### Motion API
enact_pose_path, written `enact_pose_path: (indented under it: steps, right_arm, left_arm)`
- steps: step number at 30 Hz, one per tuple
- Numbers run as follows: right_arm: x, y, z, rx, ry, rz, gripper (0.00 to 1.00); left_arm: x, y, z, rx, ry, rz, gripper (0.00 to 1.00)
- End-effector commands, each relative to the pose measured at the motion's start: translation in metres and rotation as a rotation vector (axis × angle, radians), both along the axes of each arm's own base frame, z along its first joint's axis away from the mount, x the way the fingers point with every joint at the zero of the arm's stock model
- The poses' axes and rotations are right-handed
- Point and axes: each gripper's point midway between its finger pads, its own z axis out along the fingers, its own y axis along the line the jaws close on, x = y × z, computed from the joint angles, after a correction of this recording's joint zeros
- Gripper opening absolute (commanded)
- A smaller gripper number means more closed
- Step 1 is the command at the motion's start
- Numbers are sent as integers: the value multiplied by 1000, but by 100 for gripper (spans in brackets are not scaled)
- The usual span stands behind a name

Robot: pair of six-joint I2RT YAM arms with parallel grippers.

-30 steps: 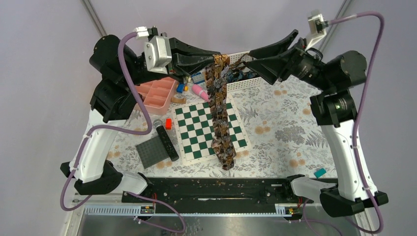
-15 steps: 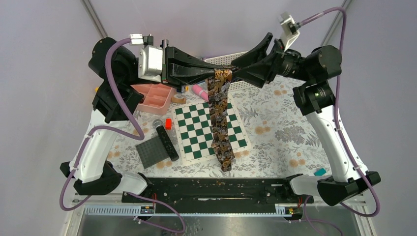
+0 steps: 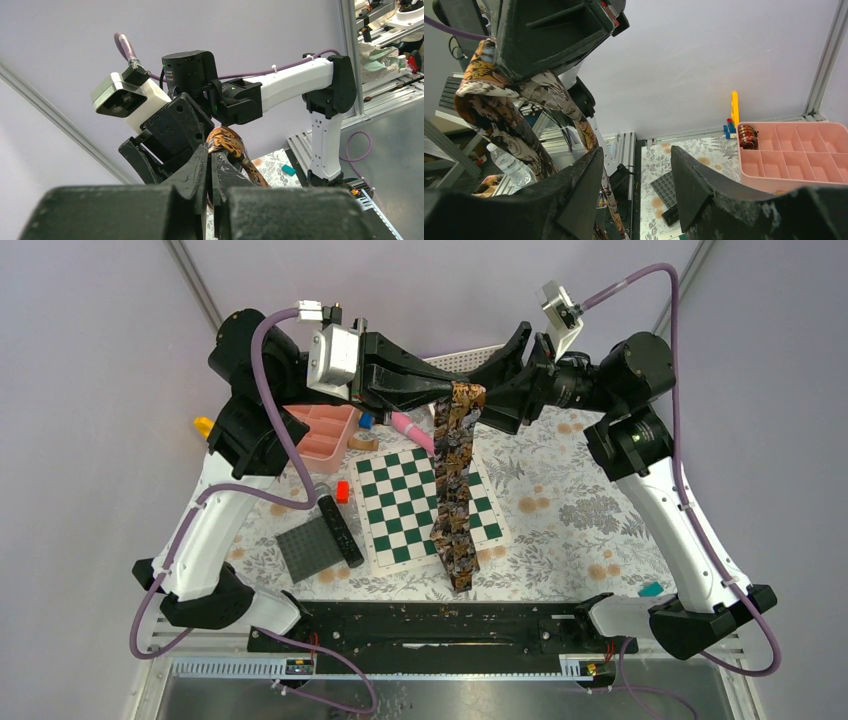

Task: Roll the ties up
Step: Flatten out the tie at the center of the board.

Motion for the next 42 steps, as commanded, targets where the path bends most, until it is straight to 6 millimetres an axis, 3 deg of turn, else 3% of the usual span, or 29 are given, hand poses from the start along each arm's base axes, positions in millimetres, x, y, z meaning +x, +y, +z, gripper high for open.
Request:
enact_pose_path:
  steps: [1,20,27,38,42]
  right_arm:
    - [-21,-2,15,27,-85,36,59]
    - [-53,-13,37,87,-133,99,59]
    - [-49,-11,34,86,-119,89,59]
    - [-31,6,28,73,-69,97,50]
    - [-34,8,28,71,-69,113,41]
  left_arm:
    - [-8,1,7,-24,-42,-35,0]
    - [1,-4,-6,9,-23,-16,0]
    - [-1,-5,-5,10,-17,-26,0]
    - [-5,-8,-5,12,1,-70,0]
    - [-5,-8,-7,15,4,-69,0]
